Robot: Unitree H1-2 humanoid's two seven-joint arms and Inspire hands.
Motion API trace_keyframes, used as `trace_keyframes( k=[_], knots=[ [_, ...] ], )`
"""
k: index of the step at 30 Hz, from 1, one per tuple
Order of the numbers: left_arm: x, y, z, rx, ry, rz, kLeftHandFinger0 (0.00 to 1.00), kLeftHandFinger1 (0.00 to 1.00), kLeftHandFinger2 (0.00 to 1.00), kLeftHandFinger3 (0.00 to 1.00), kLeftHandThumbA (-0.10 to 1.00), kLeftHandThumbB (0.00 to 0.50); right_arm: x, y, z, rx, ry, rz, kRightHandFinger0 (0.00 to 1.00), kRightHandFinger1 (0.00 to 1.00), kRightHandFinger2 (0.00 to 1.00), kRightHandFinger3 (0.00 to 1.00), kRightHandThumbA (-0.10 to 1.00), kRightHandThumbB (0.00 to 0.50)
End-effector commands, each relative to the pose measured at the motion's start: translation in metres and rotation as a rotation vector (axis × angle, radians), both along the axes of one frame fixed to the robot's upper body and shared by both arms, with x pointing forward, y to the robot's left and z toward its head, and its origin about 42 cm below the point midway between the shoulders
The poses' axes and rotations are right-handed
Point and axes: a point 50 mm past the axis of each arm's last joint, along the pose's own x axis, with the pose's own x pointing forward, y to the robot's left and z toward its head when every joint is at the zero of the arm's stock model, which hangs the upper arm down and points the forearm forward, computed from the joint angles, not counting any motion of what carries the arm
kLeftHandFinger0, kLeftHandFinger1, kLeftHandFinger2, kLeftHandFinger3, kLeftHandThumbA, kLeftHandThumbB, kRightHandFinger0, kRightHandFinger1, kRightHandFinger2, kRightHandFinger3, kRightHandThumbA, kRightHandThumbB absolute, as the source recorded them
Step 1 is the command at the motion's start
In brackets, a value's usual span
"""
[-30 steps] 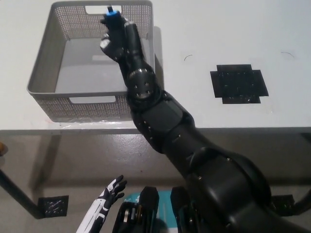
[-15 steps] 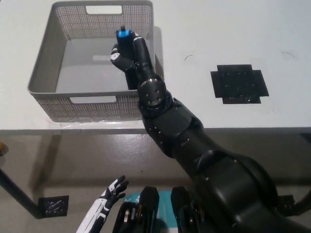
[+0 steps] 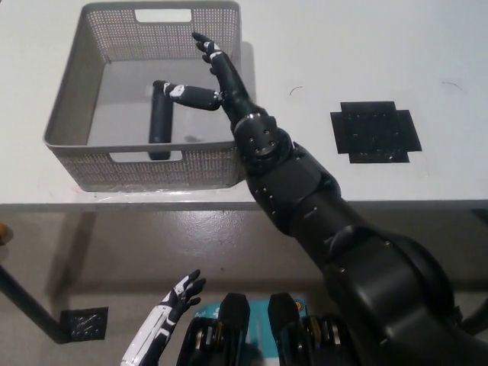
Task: Use the right hand to pick up a electric screw driver and put it into a container on the left side
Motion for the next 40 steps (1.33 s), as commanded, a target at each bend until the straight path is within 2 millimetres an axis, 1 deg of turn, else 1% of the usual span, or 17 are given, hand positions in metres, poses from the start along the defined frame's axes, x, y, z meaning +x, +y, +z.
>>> trace_keyframes(
  k=[1, 3, 4, 7, 10, 11, 12, 13, 16, 20, 22, 23, 26, 28, 31, 34, 40],
  knots=[
    [0.007, 0.002, 0.010, 0.018, -0.045, -0.019, 1.00, 1.00, 1.00, 1.00, 1.00, 0.369, 0.012, -0.020, 0.064, 0.084, -0.236, 0.031, 1.00, 1.00, 1.00, 1.00, 0.95, 0.303],
    [0.008, 0.004, 0.010, 0.016, -0.036, -0.020, 1.00, 1.00, 1.00, 1.00, 1.00, 0.386, 0.012, -0.039, 0.087, 0.185, -0.304, 0.033, 1.00, 1.00, 1.00, 1.00, 0.90, 0.280],
    [0.007, 0.005, 0.010, 0.016, -0.035, -0.019, 1.00, 1.00, 1.00, 1.00, 1.00, 0.386, 0.012, -0.040, 0.088, 0.193, -0.306, 0.034, 1.00, 1.00, 1.00, 1.00, 1.00, 0.325],
    [0.006, 0.007, 0.009, 0.019, -0.027, -0.013, 1.00, 1.00, 1.00, 1.00, 1.00, 0.394, -0.005, -0.086, 0.119, 0.222, -0.449, -0.019, 1.00, 1.00, 1.00, 1.00, 0.99, 0.304],
    [0.002, 0.008, 0.008, 0.017, -0.019, -0.007, 1.00, 1.00, 1.00, 1.00, 1.00, 0.404, -0.027, -0.120, 0.120, 0.256, -0.518, -0.043, 1.00, 1.00, 1.00, 1.00, 1.00, 0.313],
    [0.000, 0.009, 0.007, 0.015, -0.016, -0.004, 1.00, 1.00, 1.00, 1.00, 1.00, 0.397, -0.045, -0.139, 0.114, 0.274, -0.555, -0.066, 1.00, 1.00, 1.00, 1.00, 1.00, 0.289],
    [0.000, 0.009, 0.007, 0.015, -0.016, -0.003, 1.00, 1.00, 1.00, 1.00, 1.00, 0.395, -0.049, -0.142, 0.113, 0.276, -0.563, -0.072, 1.00, 1.00, 1.00, 1.00, 1.00, 0.288],
    [-0.001, 0.010, 0.006, 0.020, -0.018, -0.001, 1.00, 1.00, 1.00, 1.00, 1.00, 0.358, -0.069, -0.159, 0.099, 0.314, -0.584, -0.067, 1.00, 1.00, 1.00, 1.00, 1.00, 0.304],
    [-0.002, 0.011, 0.005, 0.015, -0.019, 0.004, 1.00, 1.00, 1.00, 1.00, 1.00, 0.320, -0.097, -0.178, 0.070, 0.335, -0.590, -0.064, 1.00, 1.00, 1.00, 1.00, 0.95, 0.294],
    [0.000, 0.011, 0.005, 0.012, -0.014, 0.004, 1.00, 1.00, 1.00, 1.00, 1.00, 0.319, -0.135, -0.201, 0.024, 0.329, -0.573, -0.067, 1.00, 1.00, 1.00, 1.00, 0.91, 0.283],
    [0.001, 0.012, 0.005, 0.007, -0.008, 0.008, 1.00, 1.00, 1.00, 1.00, 1.00, 0.322, -0.157, -0.209, -0.007, 0.324, -0.506, -0.078, 1.00, 1.00, 1.00, 1.00, 0.93, 0.335],
    [0.000, 0.013, 0.004, 0.004, -0.005, 0.012, 1.00, 1.00, 1.00, 1.00, 1.00, 0.321, -0.164, -0.211, -0.018, 0.316, -0.484, -0.086, 1.00, 1.00, 1.00, 1.00, 0.95, 0.345],
    [-0.001, 0.014, 0.001, -0.012, 0.002, 0.020, 1.00, 1.00, 1.00, 1.00, 1.00, 0.300, -0.187, -0.217, -0.070, 0.266, -0.401, -0.101, 1.00, 1.00, 1.00, 1.00, 0.98, 0.270],
    [-0.001, 0.014, 0.000, -0.008, 0.003, 0.024, 1.00, 1.00, 1.00, 1.00, 1.00, 0.298, -0.197, -0.220, -0.093, 0.276, -0.343, -0.109, 1.00, 1.00, 1.00, 1.00, 0.97, 0.275],
    [0.000, 0.014, 0.000, -0.009, 0.000, 0.020, 1.00, 1.00, 1.00, 1.00, 1.00, 0.299, -0.215, -0.221, -0.121, 0.292, -0.250, -0.137, 1.00, 1.00, 1.00, 1.00, 0.97, 0.279],
    [0.003, 0.015, 0.000, -0.011, -0.005, 0.020, 1.00, 1.00, 1.00, 1.00, 1.00, 0.301, -0.235, -0.217, -0.150, 0.328, -0.180, -0.136, 1.00, 1.00, 1.00, 1.00, 0.94, 0.243],
    [0.002, 0.015, -0.002, -0.016, -0.002, 0.029, 1.00, 1.00, 1.00, 1.00, 1.00, 0.302, -0.261, -0.213, -0.185, 0.336, -0.099, -0.130, 1.00, 1.00, 1.00, 1.00, 0.91, 0.226]
  ],
)
